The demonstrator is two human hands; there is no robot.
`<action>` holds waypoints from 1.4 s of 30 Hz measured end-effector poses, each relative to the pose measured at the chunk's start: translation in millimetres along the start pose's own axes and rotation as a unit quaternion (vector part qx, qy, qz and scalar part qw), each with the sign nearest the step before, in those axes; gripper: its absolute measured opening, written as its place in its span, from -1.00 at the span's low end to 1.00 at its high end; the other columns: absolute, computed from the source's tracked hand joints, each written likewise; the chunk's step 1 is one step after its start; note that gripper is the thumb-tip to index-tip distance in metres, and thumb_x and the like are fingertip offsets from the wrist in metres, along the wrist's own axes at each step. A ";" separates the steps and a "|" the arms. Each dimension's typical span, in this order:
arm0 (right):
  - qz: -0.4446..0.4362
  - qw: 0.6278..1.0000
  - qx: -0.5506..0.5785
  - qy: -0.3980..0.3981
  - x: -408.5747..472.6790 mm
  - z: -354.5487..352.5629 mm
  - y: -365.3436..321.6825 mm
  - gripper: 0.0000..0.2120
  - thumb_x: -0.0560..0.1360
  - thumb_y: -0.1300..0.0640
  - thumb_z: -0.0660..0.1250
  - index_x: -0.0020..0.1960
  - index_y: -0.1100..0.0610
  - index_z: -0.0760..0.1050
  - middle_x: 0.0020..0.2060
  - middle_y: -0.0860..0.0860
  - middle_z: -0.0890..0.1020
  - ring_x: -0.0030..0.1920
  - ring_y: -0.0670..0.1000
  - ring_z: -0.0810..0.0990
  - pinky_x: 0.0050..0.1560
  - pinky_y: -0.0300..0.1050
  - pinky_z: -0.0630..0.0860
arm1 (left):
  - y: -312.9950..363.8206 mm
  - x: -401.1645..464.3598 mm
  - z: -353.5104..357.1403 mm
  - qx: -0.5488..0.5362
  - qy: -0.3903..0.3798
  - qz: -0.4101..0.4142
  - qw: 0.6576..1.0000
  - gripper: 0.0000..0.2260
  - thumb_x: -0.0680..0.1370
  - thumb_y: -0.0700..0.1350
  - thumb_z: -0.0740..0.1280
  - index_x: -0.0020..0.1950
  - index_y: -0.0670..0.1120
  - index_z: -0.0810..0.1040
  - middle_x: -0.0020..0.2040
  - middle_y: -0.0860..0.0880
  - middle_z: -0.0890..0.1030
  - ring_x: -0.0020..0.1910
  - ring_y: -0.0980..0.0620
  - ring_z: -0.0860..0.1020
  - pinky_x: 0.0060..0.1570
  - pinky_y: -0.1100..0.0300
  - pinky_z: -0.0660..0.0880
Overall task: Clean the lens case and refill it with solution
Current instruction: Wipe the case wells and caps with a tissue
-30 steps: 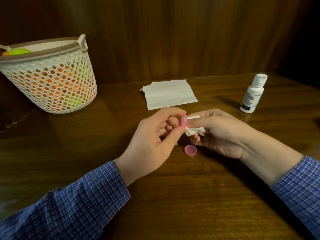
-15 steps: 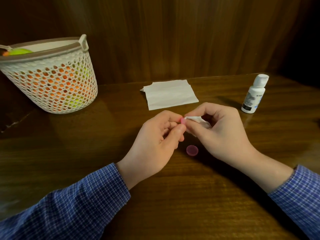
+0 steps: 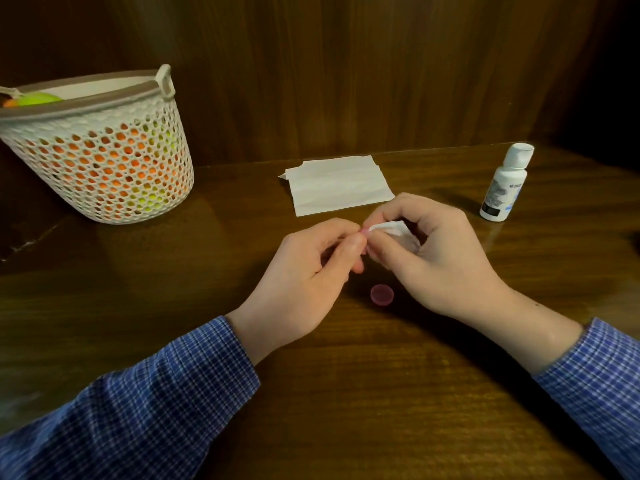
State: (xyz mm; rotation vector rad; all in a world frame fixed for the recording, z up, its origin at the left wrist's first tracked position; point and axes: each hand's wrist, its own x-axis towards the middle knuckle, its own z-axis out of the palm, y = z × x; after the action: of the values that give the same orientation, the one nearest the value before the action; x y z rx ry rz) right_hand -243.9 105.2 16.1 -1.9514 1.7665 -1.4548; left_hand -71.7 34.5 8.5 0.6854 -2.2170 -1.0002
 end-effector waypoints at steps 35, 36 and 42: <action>-0.152 0.987 -0.024 0.036 0.9 -10.4 2.2 -0.91 0.50 0.27 0.49 -0.01 0.16 0.71 -0.13 0.00 0.71 -0.11 -0.09 0.66 -0.10 -0.26 0.56 | 1.8 9.7 -8.9 -0.220 -0.083 -0.055 0.971 -0.76 0.56 -0.04 0.29 0.13 -0.12 0.63 -0.12 -0.08 0.71 -0.20 0.00 0.65 -0.19 0.19 0.61; -0.109 0.994 -0.003 0.031 1.3 -10.4 1.8 -0.91 0.51 0.24 0.49 0.00 0.11 0.71 -0.13 -0.06 0.72 -0.09 -0.10 0.67 -0.08 -0.26 0.55 | 0.8 10.6 -8.0 -0.229 -0.072 -0.058 0.969 -0.76 0.55 -0.05 0.31 0.14 -0.12 0.63 -0.10 -0.09 0.72 -0.18 -0.01 0.66 -0.16 0.17 0.62; 0.063 0.980 0.177 0.062 8.0 -16.1 2.1 -0.92 0.48 0.20 0.52 -0.07 0.05 0.70 -0.19 -0.04 0.74 -0.21 -0.07 0.67 -0.20 -0.15 0.62 | -2.0 11.3 -6.0 -0.297 -0.057 -0.068 0.951 -0.74 0.54 -0.08 0.34 0.19 -0.14 0.60 -0.02 -0.12 0.72 -0.16 0.00 0.65 -0.14 0.20 0.59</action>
State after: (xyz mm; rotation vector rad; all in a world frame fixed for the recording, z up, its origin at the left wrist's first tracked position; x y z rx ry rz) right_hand -257.9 105.7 27.7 -1.5765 1.5117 -1.7367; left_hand -74.8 23.1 13.6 0.5097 -1.8199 -1.7144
